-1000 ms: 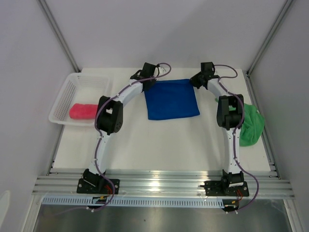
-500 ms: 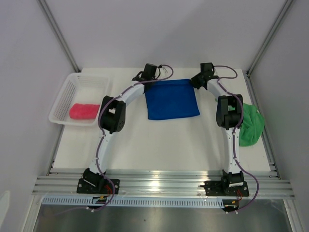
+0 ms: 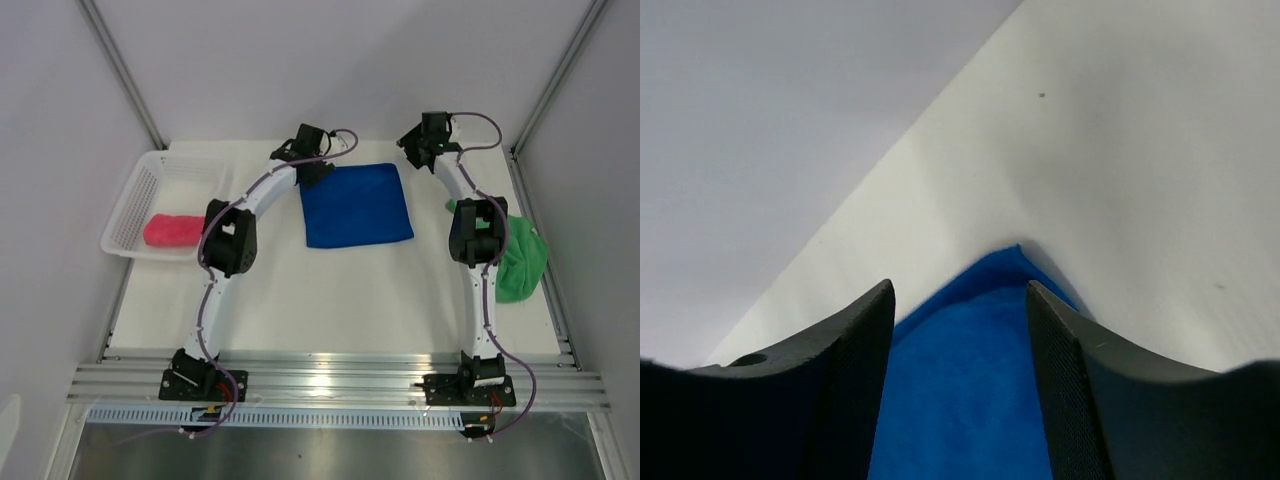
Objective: Roll the towels
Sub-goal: Fold the towel
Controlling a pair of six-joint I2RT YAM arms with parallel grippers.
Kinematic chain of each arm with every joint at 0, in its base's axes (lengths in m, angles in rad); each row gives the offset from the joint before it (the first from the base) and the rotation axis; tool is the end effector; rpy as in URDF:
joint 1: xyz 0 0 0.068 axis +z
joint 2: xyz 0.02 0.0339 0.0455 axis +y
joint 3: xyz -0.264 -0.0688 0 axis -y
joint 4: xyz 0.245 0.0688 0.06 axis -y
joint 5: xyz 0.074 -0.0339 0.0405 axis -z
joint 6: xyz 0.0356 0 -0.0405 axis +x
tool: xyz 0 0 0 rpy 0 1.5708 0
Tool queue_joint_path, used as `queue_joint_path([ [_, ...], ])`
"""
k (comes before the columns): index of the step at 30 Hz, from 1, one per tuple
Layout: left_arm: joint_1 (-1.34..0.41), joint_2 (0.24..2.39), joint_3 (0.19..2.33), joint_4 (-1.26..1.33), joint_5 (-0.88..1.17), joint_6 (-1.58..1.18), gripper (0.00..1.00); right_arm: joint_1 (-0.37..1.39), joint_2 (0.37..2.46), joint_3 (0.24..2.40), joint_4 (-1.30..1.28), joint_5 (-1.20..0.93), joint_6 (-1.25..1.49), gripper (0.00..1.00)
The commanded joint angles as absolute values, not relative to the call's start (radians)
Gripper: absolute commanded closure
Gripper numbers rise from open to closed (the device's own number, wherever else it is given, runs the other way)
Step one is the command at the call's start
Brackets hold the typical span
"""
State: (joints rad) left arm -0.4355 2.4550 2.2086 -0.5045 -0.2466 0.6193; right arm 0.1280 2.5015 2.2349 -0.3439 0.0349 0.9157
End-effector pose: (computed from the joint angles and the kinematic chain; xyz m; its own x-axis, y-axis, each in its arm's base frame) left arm 0.5075 -0.2266 0.2052 -0.3602 0.7884 -0.4986 0.5605 0.6102 0.5600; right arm 0.5691 0.0720 0.2017 -0.4251 0.7443 -0.5150 0.3904 0.6641 0.6376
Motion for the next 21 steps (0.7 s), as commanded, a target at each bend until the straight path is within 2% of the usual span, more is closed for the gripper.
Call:
queue_joint_path([
  [1, -0.433, 2.263, 2.264, -0.734, 0.052, 0.557, 0.27, 0.095, 2.37, 2.269, -0.478, 0.092, 0.758, 0.41],
  [5, -0.449, 2.204, 2.263, -1.143, 0.376, 0.627, 0.27, 0.078, 2.243, 2.102, -0.564, 0.005, 0.631, 0.41],
  [8, -0.475, 2.172, 2.171, -1.224, 0.422, 0.643, 0.34, 0.08, 2.154, 1.92, -0.614, -0.109, 0.554, 0.43],
  [10, -0.491, 2.137, 2.056, -1.215, 0.431, 0.637, 0.38, 0.087, 2.114, 1.761, -0.606, -0.204, 0.531, 0.45],
  [13, -0.511, 2.094, 1.933, -1.135, 0.434, 0.638, 0.39, 0.1, 2.05, 1.584, -0.571, -0.27, 0.506, 0.47],
  [21, -0.575, 2.054, 1.734, -0.968, 0.326, 0.761, 0.36, 0.123, 1.988, 1.393, -0.515, -0.302, 0.503, 0.5],
])
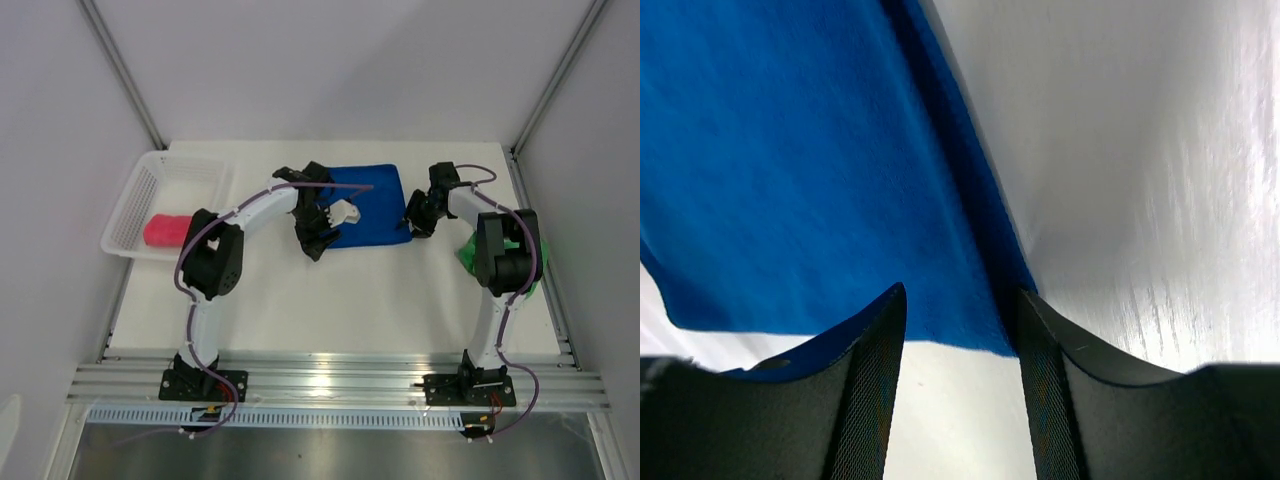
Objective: Roll the towels
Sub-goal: Fold the towel
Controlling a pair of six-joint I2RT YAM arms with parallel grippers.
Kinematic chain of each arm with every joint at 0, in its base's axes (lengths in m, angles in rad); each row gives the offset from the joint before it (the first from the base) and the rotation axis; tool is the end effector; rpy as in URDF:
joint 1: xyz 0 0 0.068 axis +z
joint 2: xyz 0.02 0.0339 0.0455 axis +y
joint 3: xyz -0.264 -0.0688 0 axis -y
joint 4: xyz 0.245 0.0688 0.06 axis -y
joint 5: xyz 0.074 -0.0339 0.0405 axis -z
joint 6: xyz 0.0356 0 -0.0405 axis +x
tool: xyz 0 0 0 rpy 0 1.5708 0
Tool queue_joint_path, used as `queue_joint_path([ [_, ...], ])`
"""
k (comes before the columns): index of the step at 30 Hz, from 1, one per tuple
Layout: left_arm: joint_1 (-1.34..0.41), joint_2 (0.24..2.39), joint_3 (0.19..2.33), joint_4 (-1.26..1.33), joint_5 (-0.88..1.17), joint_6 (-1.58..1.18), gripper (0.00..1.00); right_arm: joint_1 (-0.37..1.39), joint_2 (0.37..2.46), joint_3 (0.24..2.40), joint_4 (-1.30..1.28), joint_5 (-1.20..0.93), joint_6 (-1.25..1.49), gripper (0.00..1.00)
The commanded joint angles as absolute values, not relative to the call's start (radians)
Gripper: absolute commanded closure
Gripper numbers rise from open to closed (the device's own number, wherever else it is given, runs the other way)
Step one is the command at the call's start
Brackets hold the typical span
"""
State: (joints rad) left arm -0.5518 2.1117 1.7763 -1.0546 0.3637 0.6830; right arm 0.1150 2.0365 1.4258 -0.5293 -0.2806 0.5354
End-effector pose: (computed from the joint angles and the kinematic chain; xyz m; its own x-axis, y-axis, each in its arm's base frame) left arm 0.3564 -0.2343 0.2103 -0.3062 0.8811 -0.3603 0.9510 0.2659 -0.1580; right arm 0.4150 0.0579 0.1597 -0.8912 0.3905 -0.2308 0.2669 0.8627 0.4295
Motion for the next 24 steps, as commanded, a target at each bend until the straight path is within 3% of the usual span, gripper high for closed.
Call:
queue_joint_path([
  [1, -0.58, 2.054, 1.697, -0.947, 0.313, 0.773, 0.36, 0.123, 1.985, 1.384, -0.52, -0.292, 0.502, 0.5],
  [11, -0.594, 2.066, 1.594, -0.809, 0.143, 0.787, 0.41, 0.112, 1.93, 1.315, -0.534, -0.232, 0.499, 0.5],
  [17, -0.592, 2.075, 1.577, -0.776, 0.094, 0.805, 0.54, 0.115, 1.891, 1.355, -0.594, -0.19, 0.48, 0.5],
  [24, -0.592, 2.08, 1.571, -0.796, 0.136, 0.787, 0.8, 0.124, 1.87, 1.313, -0.597, -0.192, 0.486, 0.48],
])
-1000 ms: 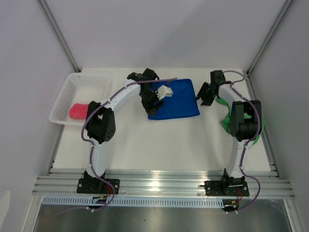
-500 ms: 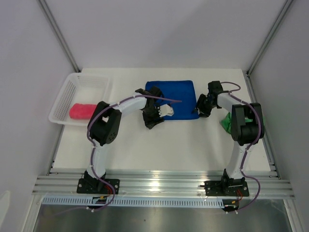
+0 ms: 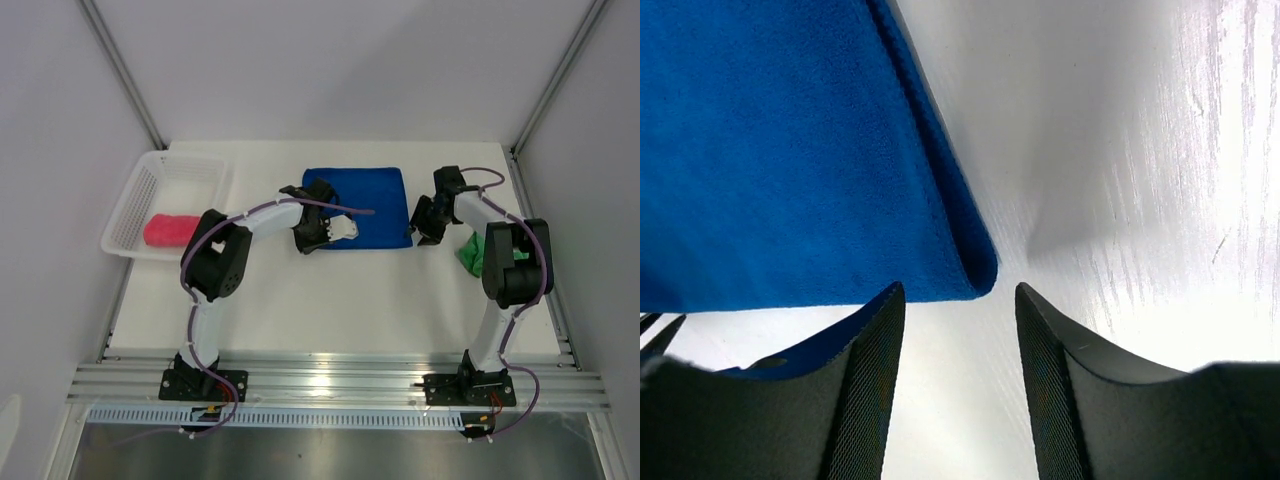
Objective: Roll the towels
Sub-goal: Fold the towel
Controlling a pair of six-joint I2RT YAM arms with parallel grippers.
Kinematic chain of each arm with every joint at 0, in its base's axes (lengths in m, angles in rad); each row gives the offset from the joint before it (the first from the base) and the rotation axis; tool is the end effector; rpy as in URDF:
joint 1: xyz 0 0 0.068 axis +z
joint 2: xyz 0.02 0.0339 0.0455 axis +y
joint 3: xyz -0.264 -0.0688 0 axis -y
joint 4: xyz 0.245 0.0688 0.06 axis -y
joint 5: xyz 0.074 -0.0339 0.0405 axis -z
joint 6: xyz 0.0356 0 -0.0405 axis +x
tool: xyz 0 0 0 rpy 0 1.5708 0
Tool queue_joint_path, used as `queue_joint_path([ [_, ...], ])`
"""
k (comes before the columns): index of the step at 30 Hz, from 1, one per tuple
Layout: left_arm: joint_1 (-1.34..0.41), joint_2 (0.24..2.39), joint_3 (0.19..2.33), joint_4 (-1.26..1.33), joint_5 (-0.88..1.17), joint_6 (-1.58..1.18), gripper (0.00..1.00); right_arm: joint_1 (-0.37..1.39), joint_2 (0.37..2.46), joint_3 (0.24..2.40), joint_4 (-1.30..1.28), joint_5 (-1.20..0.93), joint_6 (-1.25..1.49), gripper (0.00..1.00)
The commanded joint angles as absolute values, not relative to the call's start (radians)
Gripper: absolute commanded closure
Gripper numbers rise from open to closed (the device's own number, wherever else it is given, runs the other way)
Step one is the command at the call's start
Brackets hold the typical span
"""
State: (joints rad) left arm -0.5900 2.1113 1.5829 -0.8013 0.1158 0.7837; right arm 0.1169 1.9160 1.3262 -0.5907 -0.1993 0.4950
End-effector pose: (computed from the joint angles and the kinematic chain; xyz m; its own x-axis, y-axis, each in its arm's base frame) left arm 0.3499 -0.2392 0.1620 -0.1652 0.9545 -0.2483 0.9773 0.1924 0.0891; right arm 0.3843 0.0522 0.1748 -0.8981 0.3634 -0.2478 0.2699 0.9002 0.3418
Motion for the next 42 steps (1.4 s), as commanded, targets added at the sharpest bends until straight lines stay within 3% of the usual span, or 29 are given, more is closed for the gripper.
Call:
queue_joint_path([
  [1, -0.592, 2.08, 1.569, -0.793, 0.14, 0.782, 0.82, 0.124, 1.873, 1.305, -0.588, -0.205, 0.491, 0.48],
  [9, -0.592, 2.072, 1.563, -0.807, 0.14, 0.761, 0.99, 0.127, 1.899, 1.203, -0.499, -0.241, 0.569, 0.52],
  [13, -0.592, 2.069, 1.575, -0.828, 0.144, 0.747, 0.99, 0.118, 1.887, 1.178, -0.472, -0.239, 0.583, 0.81],
  [19, -0.592, 2.033, 1.566, -0.871, 0.164, 0.75, 0.99, 0.12, 1.848, 1.163, -0.471, -0.227, 0.566, 1.0],
  [28, -0.603, 1.948, 1.439, -0.781, 0.095, 0.761, 0.99, 0.114, 1.767, 1.063, -0.433, -0.241, 0.546, 0.98],
  [30, -0.603, 1.934, 1.443, -0.769, 0.069, 0.761, 0.88, 0.115, 1.763, 1.069, -0.436, -0.238, 0.541, 0.89],
  [33, -0.606, 1.911, 1.456, -0.746, 0.075, 0.778, 0.63, 0.115, 1.735, 1.074, -0.437, -0.224, 0.549, 0.72],
  [35, -0.612, 1.908, 1.477, -0.723, 0.077, 0.782, 0.5, 0.112, 1.727, 1.078, -0.449, -0.203, 0.557, 0.68],
  [42, -0.627, 1.996, 1.557, -0.721, 0.11, 0.842, 0.45, 0.109, 1.759, 1.072, -0.453, -0.19, 0.597, 0.59],
])
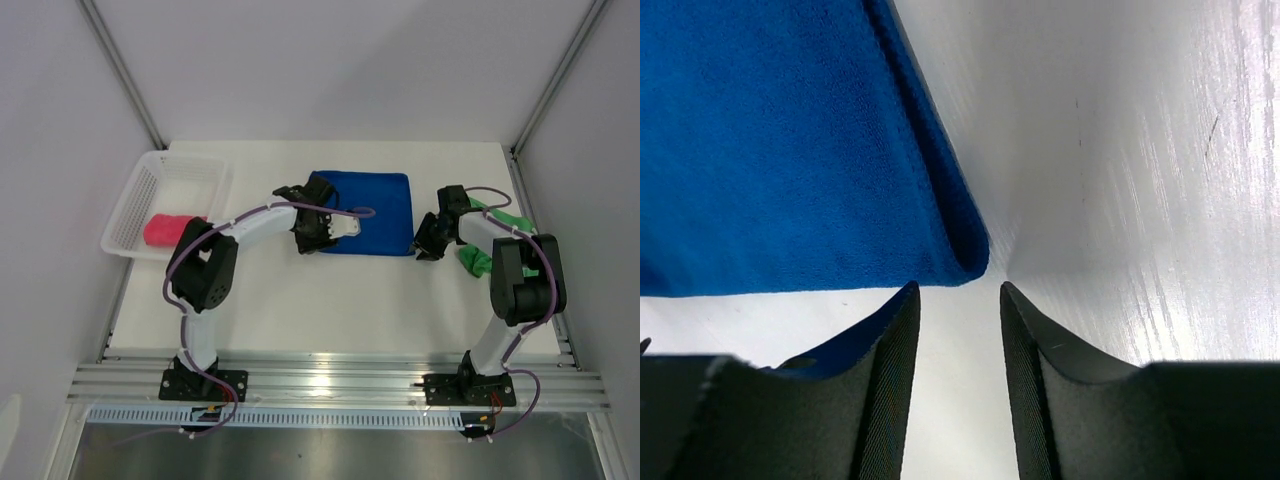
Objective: Roll the towels
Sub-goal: Fold the towel
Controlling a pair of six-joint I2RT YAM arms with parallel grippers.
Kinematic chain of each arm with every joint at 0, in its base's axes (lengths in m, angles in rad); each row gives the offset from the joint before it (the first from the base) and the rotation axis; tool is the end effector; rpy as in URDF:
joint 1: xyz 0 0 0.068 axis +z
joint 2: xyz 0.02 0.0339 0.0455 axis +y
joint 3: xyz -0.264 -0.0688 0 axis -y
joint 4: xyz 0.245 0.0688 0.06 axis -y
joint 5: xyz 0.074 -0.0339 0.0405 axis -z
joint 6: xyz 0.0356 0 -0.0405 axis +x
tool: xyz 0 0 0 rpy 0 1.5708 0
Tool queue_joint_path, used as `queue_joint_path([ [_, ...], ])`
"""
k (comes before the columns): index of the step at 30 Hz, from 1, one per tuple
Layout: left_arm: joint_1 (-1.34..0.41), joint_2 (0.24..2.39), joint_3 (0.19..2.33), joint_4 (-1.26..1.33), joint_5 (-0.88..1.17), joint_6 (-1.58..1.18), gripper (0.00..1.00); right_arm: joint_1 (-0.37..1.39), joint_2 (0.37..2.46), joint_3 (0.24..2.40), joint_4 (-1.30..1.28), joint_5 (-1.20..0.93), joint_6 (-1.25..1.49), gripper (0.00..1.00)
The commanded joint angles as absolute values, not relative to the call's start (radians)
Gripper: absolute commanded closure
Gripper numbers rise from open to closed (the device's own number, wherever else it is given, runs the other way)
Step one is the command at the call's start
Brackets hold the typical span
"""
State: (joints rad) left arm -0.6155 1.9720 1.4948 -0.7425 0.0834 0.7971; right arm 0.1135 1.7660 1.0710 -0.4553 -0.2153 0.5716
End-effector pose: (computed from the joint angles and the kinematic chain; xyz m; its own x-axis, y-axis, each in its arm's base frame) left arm 0.3297 -0.2368 0.1945 -0.1074 0.9490 -0.2963 0.9668 0.1692 0.1914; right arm 0.3391 0.0463 0.1624 -0.8696 0.4328 -0.2378 0.3247 0.8640 0.3849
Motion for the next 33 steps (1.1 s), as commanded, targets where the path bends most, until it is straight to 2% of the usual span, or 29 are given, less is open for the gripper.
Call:
queue_joint_path([
  [1, -0.627, 2.018, 1.572, -0.719, 0.11, 0.845, 0.44, 0.107, 1.761, 1.069, -0.448, -0.187, 0.598, 0.58],
  [9, -0.629, 2.097, 1.646, -0.791, 0.163, 0.879, 0.39, 0.103, 1.789, 1.075, -0.426, -0.21, 0.618, 0.55],
  [19, -0.629, 2.181, 1.683, -0.871, 0.069, 0.884, 0.44, 0.1, 1.824, 1.088, -0.416, -0.203, 0.627, 0.55],
  [22, -0.629, 2.184, 1.686, -0.868, 0.063, 0.882, 0.58, 0.1, 1.833, 1.095, -0.416, -0.202, 0.629, 0.56],
  [23, -0.63, 2.184, 1.684, -0.867, 0.064, 0.884, 0.72, 0.1, 1.838, 1.097, -0.414, -0.204, 0.629, 0.56],
  [25, -0.629, 2.181, 1.686, -0.862, 0.064, 0.877, 0.85, 0.1, 1.841, 1.1, -0.411, -0.207, 0.629, 0.64],
  [26, -0.629, 2.175, 1.683, -0.862, 0.067, 0.874, 0.97, 0.1, 1.845, 1.098, -0.41, -0.207, 0.629, 0.69],
  [27, -0.629, 2.172, 1.677, -0.858, 0.067, 0.87, 0.99, 0.1, 1.847, 1.1, -0.41, -0.207, 0.629, 0.81],
  [30, -0.629, 2.146, 1.652, -0.847, 0.075, 0.862, 0.99, 0.1, 1.845, 1.094, -0.407, -0.209, 0.626, 0.98],
  [33, -0.629, 2.111, 1.62, -0.847, 0.09, 0.845, 0.99, 0.101, 1.83, 1.091, -0.416, -0.21, 0.614, 1.0],
])
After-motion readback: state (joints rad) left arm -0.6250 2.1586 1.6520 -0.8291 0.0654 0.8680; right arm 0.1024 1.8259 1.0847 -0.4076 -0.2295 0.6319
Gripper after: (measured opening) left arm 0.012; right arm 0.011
